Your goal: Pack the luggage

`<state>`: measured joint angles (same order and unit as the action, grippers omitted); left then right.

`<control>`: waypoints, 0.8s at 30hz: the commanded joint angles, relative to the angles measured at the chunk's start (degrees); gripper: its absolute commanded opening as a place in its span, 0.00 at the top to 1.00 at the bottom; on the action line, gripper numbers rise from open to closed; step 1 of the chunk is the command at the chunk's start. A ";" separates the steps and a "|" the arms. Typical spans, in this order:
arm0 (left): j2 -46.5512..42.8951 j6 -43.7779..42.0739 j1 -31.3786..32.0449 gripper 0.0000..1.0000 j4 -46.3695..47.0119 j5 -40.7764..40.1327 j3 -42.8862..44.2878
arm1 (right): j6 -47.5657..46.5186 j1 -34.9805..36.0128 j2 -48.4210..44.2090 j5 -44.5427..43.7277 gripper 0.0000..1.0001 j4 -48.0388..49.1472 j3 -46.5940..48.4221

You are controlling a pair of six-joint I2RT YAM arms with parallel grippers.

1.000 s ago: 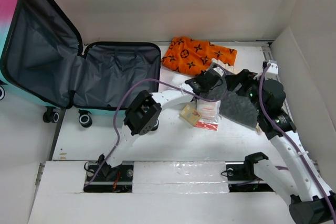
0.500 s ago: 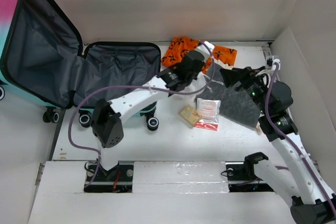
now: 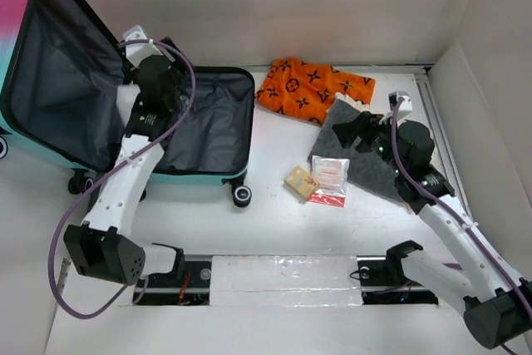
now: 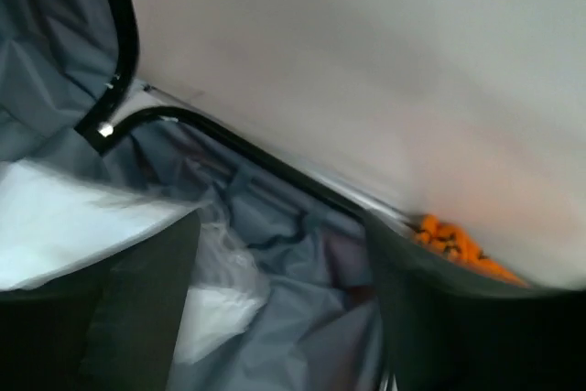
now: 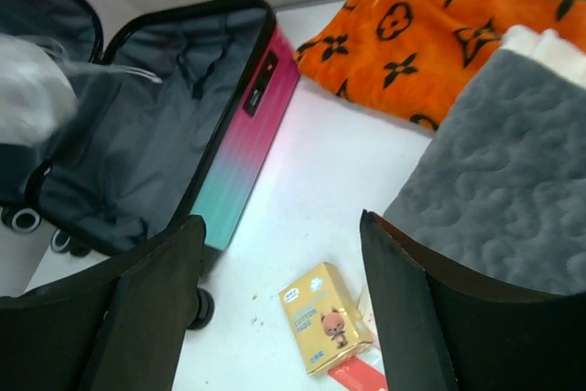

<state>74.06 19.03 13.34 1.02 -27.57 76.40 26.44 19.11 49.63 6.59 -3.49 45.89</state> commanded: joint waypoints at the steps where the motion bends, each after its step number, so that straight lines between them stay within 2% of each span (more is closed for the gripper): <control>1: 1.96 6.11 1.68 0.26 0.47 2.88 -3.00 | -1.47 2.68 0.38 -1.66 0.25 -0.02 0.08; 2: 1.96 6.63 2.64 0.11 1.52 2.88 -4.40 | -2.17 3.99 0.91 -2.19 0.25 -0.55 0.08; 3: 1.35 7.33 2.65 0.01 3.10 3.75 -5.90 | -2.18 4.61 1.43 -2.98 0.24 -1.08 -0.53; 7: -1.90 9.18 2.65 0.00 6.70 7.96 -12.14 | -4.63 9.35 6.42 -4.91 0.19 -4.68 -2.03; 11: -6.03 10.32 2.65 0.00 10.31 15.52 -18.20 | -5.34 14.98 13.03 -9.22 0.15 -6.80 -3.70; 13: -8.31 9.81 6.93 0.00 11.98 17.55 -20.23 | -5.34 17.79 15.75 -11.77 0.13 -6.80 -4.23; 14: -8.93 8.58 11.66 0.00 13.47 16.07 -21.89 | -4.82 19.37 18.29 -13.60 0.12 -7.49 -3.71; 15: -8.94 7.61 11.70 0.00 14.18 15.28 -21.91 | -4.81 19.38 19.53 -13.62 0.12 -8.02 -3.70; 16: -8.94 6.73 16.49 0.00 14.19 14.31 -21.91 | -4.81 20.51 20.76 -15.36 0.10 -8.03 -2.31; 20: -8.23 5.32 24.78 0.00 15.49 12.28 -22.78 | -5.34 22.80 27.52 -16.25 0.09 -9.08 -0.54; 24: -12.70 7.33 24.80 0.00 18.58 16.59 -26.91 | -5.34 24.57 31.74 -17.31 0.08 -7.86 0.08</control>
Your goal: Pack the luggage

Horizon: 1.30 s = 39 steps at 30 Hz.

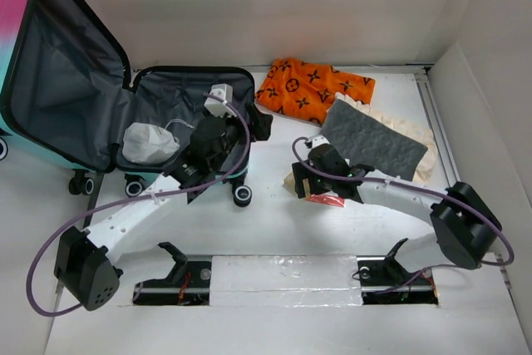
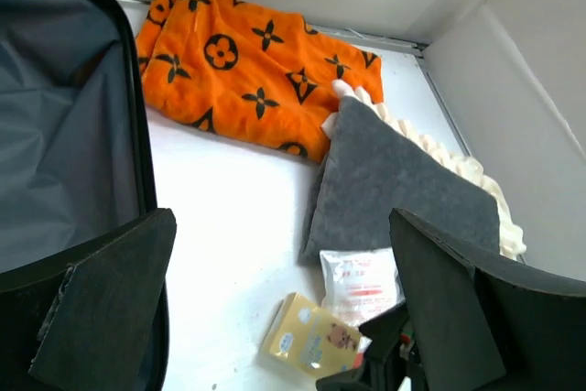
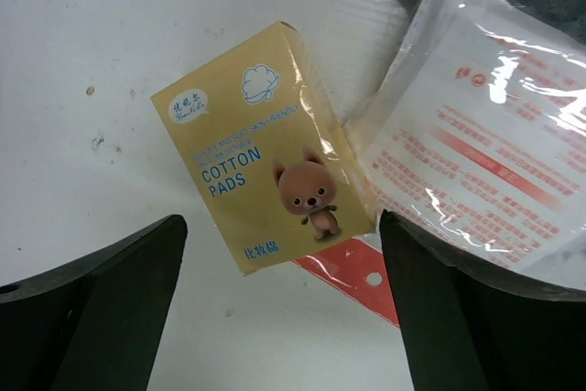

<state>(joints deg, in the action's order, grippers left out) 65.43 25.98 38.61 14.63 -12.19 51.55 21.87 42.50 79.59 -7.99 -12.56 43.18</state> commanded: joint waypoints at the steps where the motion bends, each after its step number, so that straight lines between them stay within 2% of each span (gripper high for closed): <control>1: -5.30 0.39 -0.47 0.00 5.49 1.81 -2.85 | -0.77 1.18 2.75 -2.73 0.08 1.22 3.48; 4: -9.61 -0.31 -0.47 0.00 6.02 2.43 -4.88 | -0.77 1.88 5.82 -6.24 0.08 0.69 5.15; 12: -16.91 0.83 -0.47 0.00 6.37 -0.37 -7.96 | -0.77 3.46 12.96 -6.43 0.08 -0.02 9.47; 18: -18.23 0.83 -0.47 0.00 6.99 -0.91 -9.01 | -0.07 3.47 12.25 -6.95 0.34 0.52 9.47; 20: -18.23 0.83 -0.47 0.00 8.03 -0.91 -9.54 | 0.45 3.47 11.73 -7.82 0.36 -1.32 10.08; 21: -18.23 0.83 -0.47 0.00 8.04 -0.91 -9.54 | 0.46 3.47 10.25 -8.35 0.40 -1.85 10.08; 24: -18.23 0.83 -0.47 0.00 7.25 -1.43 -8.83 | 0.98 3.47 7.25 -7.58 0.41 -2.47 10.61; 28: -20.77 0.83 -0.47 0.00 7.87 -1.44 -8.05 | -0.68 3.99 0.58 -3.63 0.38 -4.58 15.43; 30: -21.74 0.83 -0.47 0.00 7.08 -1.44 -7.52 | -1.48 3.99 0.04 3.72 0.38 -0.47 18.33; 33: -24.47 0.83 -0.47 0.00 7.78 -3.27 -7.52 | -2.09 3.99 5.73 12.00 0.36 3.75 29.38; 34: -25.25 0.83 -0.47 0.00 7.17 -3.89 -6.65 | -2.09 3.99 8.27 17.25 0.34 5.07 36.47; 35: -25.26 0.83 -0.47 0.00 5.16 -4.42 -6.03 | -1.22 4.52 14.04 19.13 0.24 6.39 40.19; 37: -26.49 0.83 -0.47 0.00 4.61 -5.74 -6.02 | 0.02 4.52 19.70 23.61 0.08 6.93 48.01; 38: -26.49 0.83 -0.47 0.00 4.61 -5.74 -6.02 | 0.97 4.52 21.64 23.63 0.01 6.93 53.01; 39: -26.49 0.22 -0.47 0.00 3.66 -5.74 -6.02 | 2.29 3.82 23.83 24.85 0.01 6.93 54.37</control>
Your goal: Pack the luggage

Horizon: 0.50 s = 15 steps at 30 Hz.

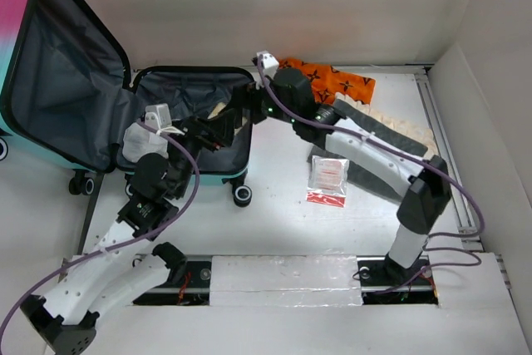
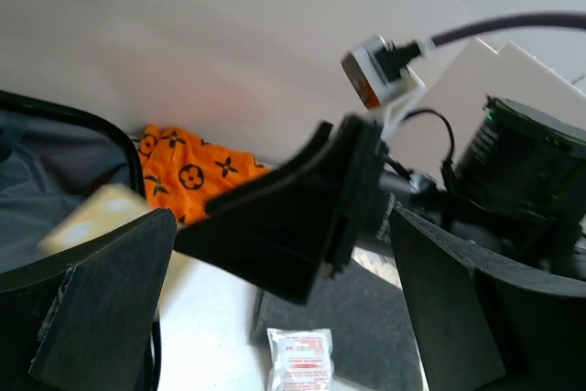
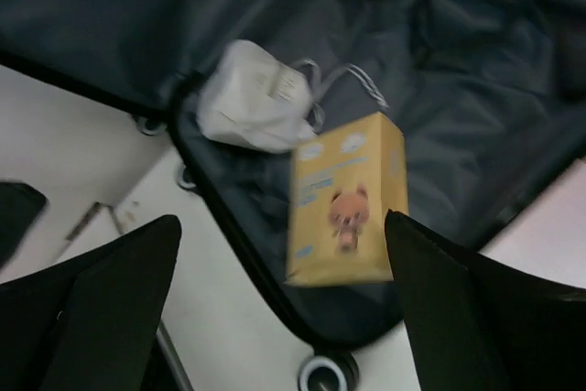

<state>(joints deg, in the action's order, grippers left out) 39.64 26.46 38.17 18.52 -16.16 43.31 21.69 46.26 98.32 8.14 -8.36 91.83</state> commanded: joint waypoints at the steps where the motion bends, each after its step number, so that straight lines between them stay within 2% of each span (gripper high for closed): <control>1: -0.70 -0.27 -0.03 0.00 -1.29 -1.77 2.91 | 3.00 -0.64 5.12 9.60 0.01 2.74 5.73; 4: 2.72 -0.79 -0.03 0.00 -2.88 -1.24 2.92 | 3.00 -3.45 0.92 6.99 0.00 3.35 1.61; 5: 5.07 -1.40 -0.03 0.00 -1.31 1.72 2.05 | 3.00 -5.20 -0.92 3.93 0.00 3.35 -0.49; 7: 8.86 -1.94 -0.03 0.00 0.28 5.16 2.04 | 2.39 -7.23 -7.84 -0.21 0.00 3.35 -8.83; 9: 14.99 -2.73 0.67 0.00 1.60 12.89 3.01 | 2.39 -10.55 -12.87 -7.41 0.01 3.35 -18.03; 10: 17.21 -2.73 1.72 0.00 3.69 14.13 3.01 | 2.39 -11.79 -18.46 -9.96 0.05 3.35 -21.14; 12: 22.21 -4.65 5.49 0.07 4.24 12.31 4.23 | 2.39 -15.21 -24.38 -18.28 0.09 2.56 -27.03; 13: 28.33 -5.88 10.47 0.07 2.76 10.56 5.72 | 2.39 -16.54 -27.37 -20.08 0.09 2.04 -32.28; 15: 34.69 -8.52 15.24 0.07 -1.20 5.82 9.92 | 2.39 -19.35 -35.19 -20.89 0.14 2.03 -36.62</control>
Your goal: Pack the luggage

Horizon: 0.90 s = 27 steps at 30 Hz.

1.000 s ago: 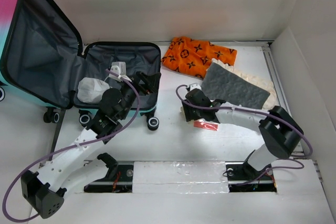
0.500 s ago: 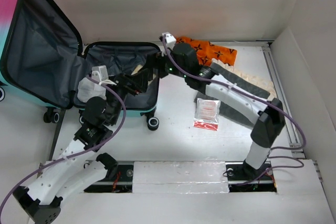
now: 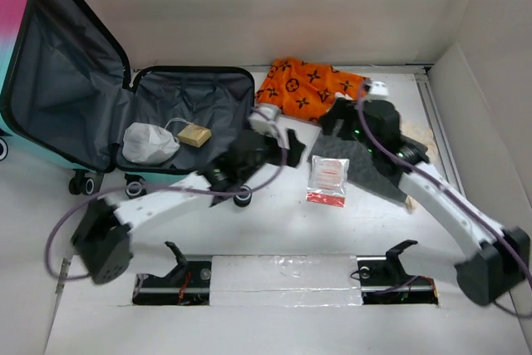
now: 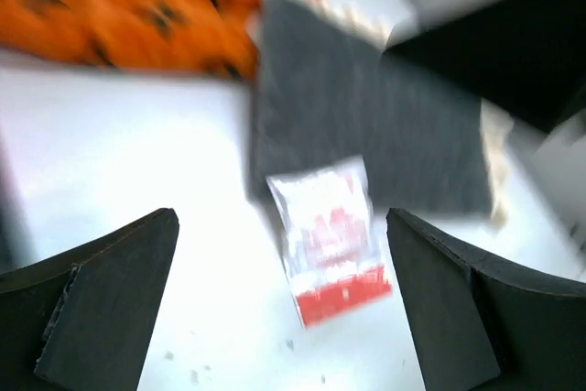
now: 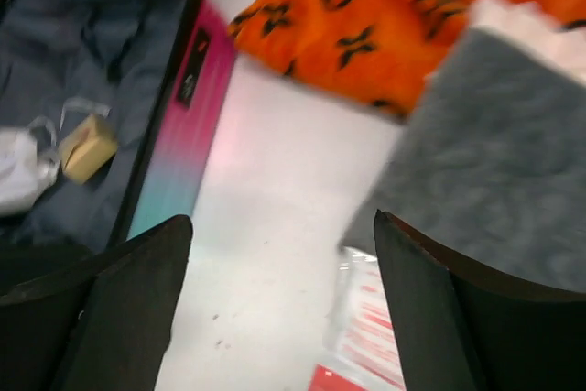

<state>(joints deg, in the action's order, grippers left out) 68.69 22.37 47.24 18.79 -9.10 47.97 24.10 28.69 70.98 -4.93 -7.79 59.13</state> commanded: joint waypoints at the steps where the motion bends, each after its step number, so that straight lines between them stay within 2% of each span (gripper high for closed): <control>1: 11.41 -4.44 8.98 0.07 -1.47 -1.27 6.25 | -0.02 -4.58 -10.05 -7.82 0.16 0.94 -6.90; 5: 22.17 -1.55 9.53 0.08 0.46 4.96 8.36 | -0.02 -9.43 -17.62 -4.31 0.17 -0.03 -11.40; 7: 26.65 -1.54 9.53 0.08 -0.41 5.49 11.95 | -0.02 -10.05 -18.86 -2.64 0.17 -0.03 -11.94; 8: 31.55 -1.54 9.53 0.11 -1.37 5.50 13.63 | -0.02 -10.84 -19.47 -1.32 0.18 -0.03 -12.63; 11: 38.34 -2.16 9.53 0.15 -4.46 4.62 18.39 | 0.60 -11.37 -19.48 2.27 0.18 0.84 -14.83; 16: 42.23 -2.68 9.53 0.19 -3.75 3.39 20.32 | 1.13 -11.37 -18.86 7.47 0.18 3.57 -17.64; 20: 45.48 -2.68 9.53 0.28 -3.76 2.78 22.17 | 1.13 -11.37 -19.38 8.62 0.18 4.89 -18.44; 21: 46.09 -2.68 9.53 0.35 -3.76 4.25 23.48 | 1.13 -11.37 -19.39 8.62 0.18 4.89 -18.44; 22: 46.62 -2.68 9.53 0.55 -3.76 4.97 23.49 | 1.13 -11.37 -19.91 9.14 0.19 4.89 -18.44; 25: 46.10 -2.07 9.53 0.92 -3.14 6.20 22.87 | 1.13 -11.37 -19.92 9.15 0.19 5.59 -18.97; 26: 45.14 -2.07 9.53 1.00 -3.14 6.20 22.35 | 1.13 -11.37 -20.53 8.36 0.19 5.59 -18.97; 27: 43.39 -2.07 9.53 1.00 -4.53 6.20 22.35 | 1.13 -11.37 -20.53 8.36 0.19 5.59 -18.97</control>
<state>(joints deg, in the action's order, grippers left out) 115.31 20.25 56.86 15.51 -3.92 69.54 24.91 17.61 51.81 2.76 -6.00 40.29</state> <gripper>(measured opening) 0.020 0.809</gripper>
